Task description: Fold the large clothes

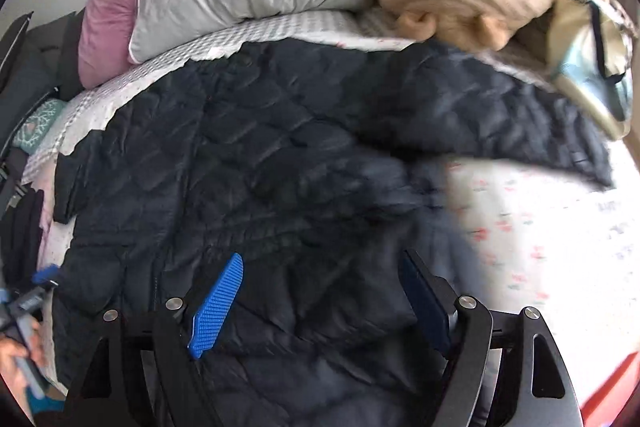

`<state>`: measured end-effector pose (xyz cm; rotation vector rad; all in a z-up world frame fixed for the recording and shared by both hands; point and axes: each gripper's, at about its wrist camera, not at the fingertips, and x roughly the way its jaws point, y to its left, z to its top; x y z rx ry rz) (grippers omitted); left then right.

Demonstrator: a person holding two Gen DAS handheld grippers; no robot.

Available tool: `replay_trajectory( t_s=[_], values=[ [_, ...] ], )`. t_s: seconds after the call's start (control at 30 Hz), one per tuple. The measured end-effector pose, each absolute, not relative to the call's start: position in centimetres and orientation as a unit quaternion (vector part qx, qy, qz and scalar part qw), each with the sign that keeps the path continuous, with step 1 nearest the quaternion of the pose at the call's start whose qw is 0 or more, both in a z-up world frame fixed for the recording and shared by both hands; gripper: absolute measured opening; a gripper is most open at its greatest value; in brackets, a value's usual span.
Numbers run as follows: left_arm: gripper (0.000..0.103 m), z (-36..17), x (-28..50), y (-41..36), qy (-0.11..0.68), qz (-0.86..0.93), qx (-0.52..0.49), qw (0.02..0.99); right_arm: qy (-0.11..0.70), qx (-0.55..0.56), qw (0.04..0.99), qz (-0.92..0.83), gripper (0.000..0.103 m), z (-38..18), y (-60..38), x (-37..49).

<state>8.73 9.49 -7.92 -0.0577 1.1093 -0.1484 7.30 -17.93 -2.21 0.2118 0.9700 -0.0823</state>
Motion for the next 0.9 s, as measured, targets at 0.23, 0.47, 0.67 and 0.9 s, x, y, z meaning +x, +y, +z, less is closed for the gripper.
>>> replay_trajectory(
  t_s=[0.23,0.47,0.67,0.9],
  values=[
    [0.078,-8.1,7.4,9.8,0.556,-0.068,0.028,0.828,0.528,0.08,0.844,-0.046,0.082,-8.6,-18.5,8.1],
    [0.079,-4.5,12.2,14.7,0.481,0.032,0.066,0.874,0.517,0.136,0.845,-0.023,0.082,-7.9,-18.5,10.6],
    [0.079,-7.7,18.4,16.0,0.507,0.057,0.077,0.857,0.517,0.144,0.844,-0.007,0.082,-7.9,-17.3,11.4],
    [0.009,-9.0,21.7,18.1,0.522,0.06,0.061,0.849,0.527,0.127,0.84,-0.006,0.082,-8.2,-16.4,12.2]
  ],
)
